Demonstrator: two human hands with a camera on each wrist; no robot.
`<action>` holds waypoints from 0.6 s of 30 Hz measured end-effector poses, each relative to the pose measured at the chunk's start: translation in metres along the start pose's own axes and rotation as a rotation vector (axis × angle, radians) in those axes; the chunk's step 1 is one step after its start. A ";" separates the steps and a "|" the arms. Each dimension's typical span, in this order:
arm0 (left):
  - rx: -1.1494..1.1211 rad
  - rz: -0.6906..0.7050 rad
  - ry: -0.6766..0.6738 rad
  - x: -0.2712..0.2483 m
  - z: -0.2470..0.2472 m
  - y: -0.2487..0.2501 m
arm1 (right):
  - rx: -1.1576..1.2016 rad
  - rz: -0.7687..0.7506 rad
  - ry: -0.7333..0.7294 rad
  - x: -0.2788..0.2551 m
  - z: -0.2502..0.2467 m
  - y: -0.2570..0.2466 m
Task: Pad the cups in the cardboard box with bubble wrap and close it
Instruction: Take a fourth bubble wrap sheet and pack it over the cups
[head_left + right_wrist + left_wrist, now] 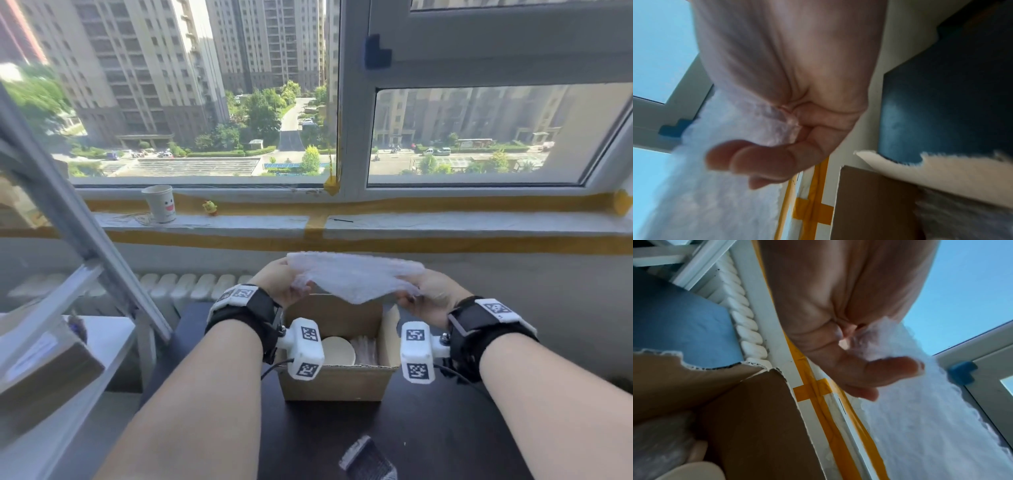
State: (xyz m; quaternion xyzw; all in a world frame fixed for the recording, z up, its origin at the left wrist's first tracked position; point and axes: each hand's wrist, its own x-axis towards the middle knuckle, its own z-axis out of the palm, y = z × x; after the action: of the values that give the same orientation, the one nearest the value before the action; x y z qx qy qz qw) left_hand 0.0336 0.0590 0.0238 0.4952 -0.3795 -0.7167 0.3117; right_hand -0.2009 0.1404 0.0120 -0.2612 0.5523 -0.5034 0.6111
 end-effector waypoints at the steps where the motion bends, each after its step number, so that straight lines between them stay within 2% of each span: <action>1: -0.037 -0.019 0.023 0.000 -0.002 -0.002 | 0.027 0.003 0.018 0.001 0.004 0.004; 4: -0.174 -0.039 0.153 0.001 -0.007 -0.008 | 0.025 0.049 0.133 0.006 0.014 0.006; 6: -0.231 -0.047 0.170 0.000 -0.010 -0.009 | 0.033 0.083 0.197 0.006 0.018 0.002; 7: -0.187 -0.060 0.166 0.003 -0.013 -0.010 | -0.028 0.103 0.203 0.007 0.019 0.000; 8: -0.081 -0.091 0.156 0.006 -0.015 -0.011 | -0.137 0.116 0.219 0.007 0.022 -0.001; 11: 0.563 -0.104 0.174 0.021 -0.015 -0.021 | -0.930 0.084 0.269 0.012 0.033 0.010; 12: 0.790 -0.064 0.175 0.025 -0.012 -0.026 | -1.033 0.040 0.313 0.014 0.037 0.016; 14: 1.154 -0.004 0.153 0.034 -0.007 -0.038 | -1.189 -0.001 0.308 0.020 0.040 0.028; 16: 1.397 0.010 0.129 0.039 -0.002 -0.049 | -1.289 0.011 0.282 0.024 0.045 0.035; 18: 1.540 0.016 0.090 0.045 0.000 -0.056 | -1.397 0.046 0.217 0.030 0.047 0.045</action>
State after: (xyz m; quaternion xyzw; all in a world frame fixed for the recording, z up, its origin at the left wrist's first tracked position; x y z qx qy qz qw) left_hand 0.0157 0.0510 -0.0456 0.5983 -0.7617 -0.2275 -0.1007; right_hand -0.1460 0.1178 -0.0279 -0.5288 0.8093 -0.0410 0.2525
